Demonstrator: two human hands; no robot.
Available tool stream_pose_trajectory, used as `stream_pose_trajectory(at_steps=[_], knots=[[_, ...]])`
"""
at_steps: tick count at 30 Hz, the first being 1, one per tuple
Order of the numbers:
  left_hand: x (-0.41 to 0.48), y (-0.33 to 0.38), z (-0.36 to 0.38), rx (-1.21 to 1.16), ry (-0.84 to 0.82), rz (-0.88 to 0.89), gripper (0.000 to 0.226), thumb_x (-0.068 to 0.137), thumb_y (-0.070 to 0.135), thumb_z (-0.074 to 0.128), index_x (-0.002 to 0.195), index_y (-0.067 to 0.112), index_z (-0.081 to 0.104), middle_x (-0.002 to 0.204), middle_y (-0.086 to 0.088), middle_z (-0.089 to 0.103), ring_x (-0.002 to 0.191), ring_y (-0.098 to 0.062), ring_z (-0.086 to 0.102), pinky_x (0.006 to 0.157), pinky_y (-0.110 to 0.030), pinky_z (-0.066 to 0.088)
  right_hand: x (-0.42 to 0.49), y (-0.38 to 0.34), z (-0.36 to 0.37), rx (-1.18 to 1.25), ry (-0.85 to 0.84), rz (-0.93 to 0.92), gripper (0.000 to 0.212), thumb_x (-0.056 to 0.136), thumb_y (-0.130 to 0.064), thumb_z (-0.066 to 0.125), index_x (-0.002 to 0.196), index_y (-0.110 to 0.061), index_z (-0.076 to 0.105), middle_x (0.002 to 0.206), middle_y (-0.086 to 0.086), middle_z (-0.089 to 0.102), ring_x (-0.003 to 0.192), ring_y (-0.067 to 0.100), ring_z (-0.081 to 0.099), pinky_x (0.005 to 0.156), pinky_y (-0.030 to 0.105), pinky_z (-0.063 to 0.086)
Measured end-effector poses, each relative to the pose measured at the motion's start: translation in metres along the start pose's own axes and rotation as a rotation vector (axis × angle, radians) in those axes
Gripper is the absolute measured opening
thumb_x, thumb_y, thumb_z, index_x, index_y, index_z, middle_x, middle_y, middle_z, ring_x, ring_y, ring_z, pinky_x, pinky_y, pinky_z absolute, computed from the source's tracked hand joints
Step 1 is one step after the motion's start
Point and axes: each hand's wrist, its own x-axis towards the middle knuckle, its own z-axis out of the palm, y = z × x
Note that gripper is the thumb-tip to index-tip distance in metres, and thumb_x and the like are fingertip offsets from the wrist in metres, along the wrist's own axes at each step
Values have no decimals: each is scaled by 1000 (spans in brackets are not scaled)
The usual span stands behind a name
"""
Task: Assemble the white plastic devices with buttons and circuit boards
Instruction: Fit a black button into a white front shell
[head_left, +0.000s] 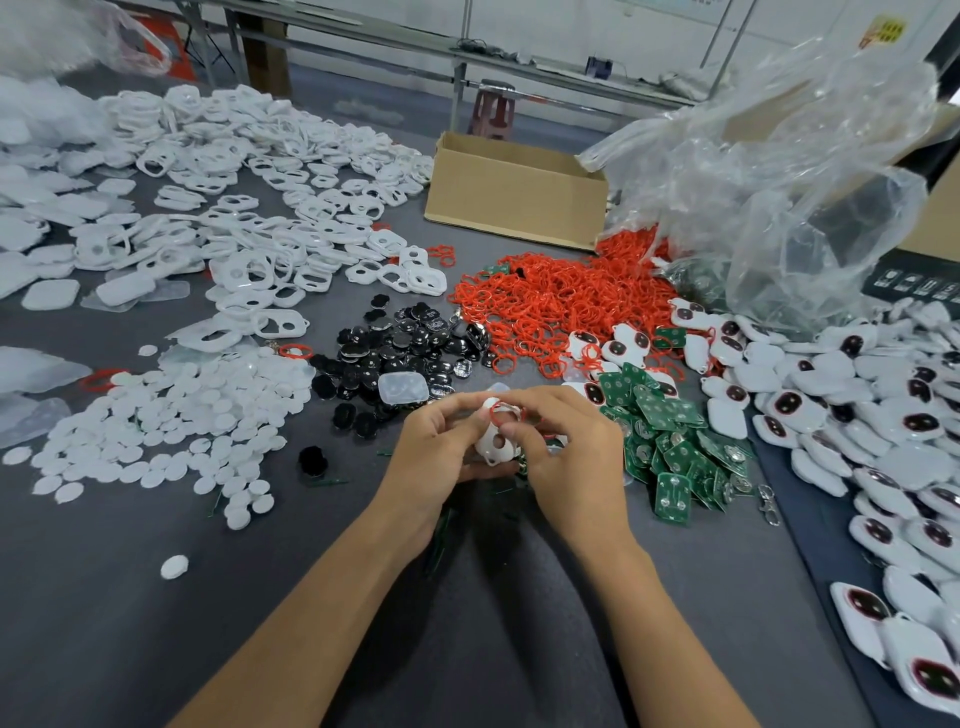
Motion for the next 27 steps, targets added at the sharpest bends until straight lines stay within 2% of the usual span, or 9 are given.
stream_pose_trajectory(at_steps=[5,9,12,16,22,27], knots=[[1,3,-2,-111,-54,-50,20,95,5,49,104,1,67,87,-11,73,72,-18,69,64,-35,61,1,0,2,100,-6,68,31,73,7,70,93,-16,76,90,-12,65,76,5,61,72,14,47],[0,2,-2,-210,-112,-65,24,96,8,48,94,1,70,88,-14,73,74,-21,70,67,-38,61,3,2,-1,177,-10,104,33,71,9,70,92,-16,76,93,-12,67,79,6,63,74,18,50],[0,1,-2,-201,-115,-52,26,93,13,51,85,6,75,89,-15,73,75,-21,70,65,-36,60,3,2,-1,178,-23,98,36,71,9,70,91,-19,76,94,-10,68,79,4,63,74,16,48],[0,-1,-4,-182,-111,-33,22,84,20,58,89,5,74,91,-16,72,79,-22,69,66,-36,60,2,5,-1,278,-28,108,39,70,11,71,90,-22,74,93,-10,69,79,3,63,74,17,48],[-1,-1,-6,-210,-148,-44,22,77,20,63,87,8,77,82,-12,73,75,-19,70,63,-34,59,3,9,-2,585,-72,208,39,70,18,68,88,-15,75,102,10,69,92,12,67,78,21,49],[-2,2,-8,-228,-165,-83,23,75,16,63,89,1,73,81,-14,72,72,-22,70,62,-35,59,2,14,-2,716,-111,247,36,69,19,67,95,-6,73,108,14,68,106,30,64,88,37,53]])
